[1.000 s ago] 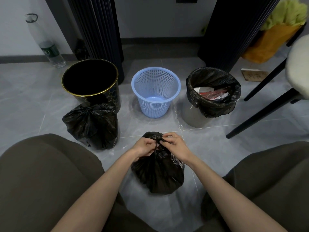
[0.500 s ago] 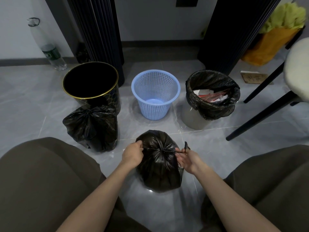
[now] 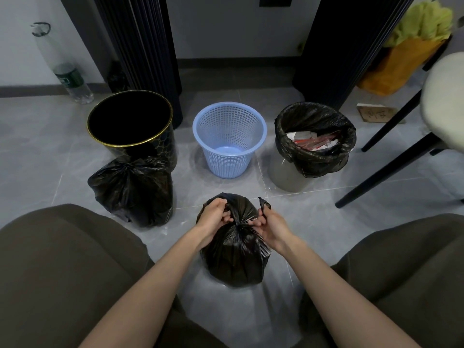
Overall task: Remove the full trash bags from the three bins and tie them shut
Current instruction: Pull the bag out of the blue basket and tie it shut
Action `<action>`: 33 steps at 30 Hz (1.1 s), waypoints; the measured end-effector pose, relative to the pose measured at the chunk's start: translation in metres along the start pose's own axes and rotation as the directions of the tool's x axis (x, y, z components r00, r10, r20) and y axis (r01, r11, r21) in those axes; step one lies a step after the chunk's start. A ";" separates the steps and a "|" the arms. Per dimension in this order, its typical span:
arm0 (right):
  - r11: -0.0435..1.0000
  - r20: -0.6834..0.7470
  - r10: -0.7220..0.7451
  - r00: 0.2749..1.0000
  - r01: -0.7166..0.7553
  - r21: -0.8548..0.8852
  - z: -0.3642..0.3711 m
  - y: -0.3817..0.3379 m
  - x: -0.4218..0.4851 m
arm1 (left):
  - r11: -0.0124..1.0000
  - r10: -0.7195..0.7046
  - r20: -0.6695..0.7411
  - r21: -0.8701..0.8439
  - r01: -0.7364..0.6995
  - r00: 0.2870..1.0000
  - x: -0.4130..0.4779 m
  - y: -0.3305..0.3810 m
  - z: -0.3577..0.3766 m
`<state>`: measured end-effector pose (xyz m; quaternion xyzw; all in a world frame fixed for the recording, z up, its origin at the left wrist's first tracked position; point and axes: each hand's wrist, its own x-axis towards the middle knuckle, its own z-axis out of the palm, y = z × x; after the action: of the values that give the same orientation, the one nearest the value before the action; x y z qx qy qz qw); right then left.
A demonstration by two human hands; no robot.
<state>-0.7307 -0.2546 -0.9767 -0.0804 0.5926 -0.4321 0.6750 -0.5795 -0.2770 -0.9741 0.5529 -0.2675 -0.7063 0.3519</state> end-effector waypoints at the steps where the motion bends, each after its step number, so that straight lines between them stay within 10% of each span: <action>1: 1.000 -0.014 0.021 1.000 -0.021 0.001 -0.001 0.001 0.001 | 1.000 -0.015 -0.008 0.017 0.015 1.000 0.001 -0.003 -0.002; 7: 0.992 -0.103 0.123 0.987 -0.121 0.026 -0.013 0.001 0.004 | 0.991 -0.098 -0.079 -0.100 0.090 0.992 0.008 -0.012 -0.013; 10: 0.992 -0.055 0.043 0.998 -0.050 -0.118 -0.008 -0.002 0.002 | 0.989 0.031 -0.119 0.150 -0.013 0.992 0.007 -0.014 -0.013; 15: 0.866 0.111 -0.105 0.988 0.146 -0.479 0.008 -0.020 -0.010 | 0.806 0.253 0.056 0.540 -0.243 0.966 0.005 -0.008 -0.007; 20: 0.842 0.162 -0.201 0.966 0.255 -0.475 0.007 -0.023 -0.008 | 0.488 0.232 0.181 0.828 -0.276 0.956 0.012 -0.032 -0.011; 28: 0.946 0.166 -0.184 0.969 0.220 -0.236 0.003 -0.020 -0.007 | 0.637 0.346 0.088 0.708 -0.303 0.934 0.011 -0.028 -0.017; 33: 0.788 0.097 -0.271 0.958 0.279 -0.549 0.015 0.015 0.001 | 0.655 0.387 0.115 0.664 -0.361 0.915 0.013 -0.027 -0.017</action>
<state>-0.7103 -0.2523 -0.9820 -0.3618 0.6701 -0.3334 0.5558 -0.5701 -0.2710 -1.0065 0.5878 -0.6052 -0.4635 0.2709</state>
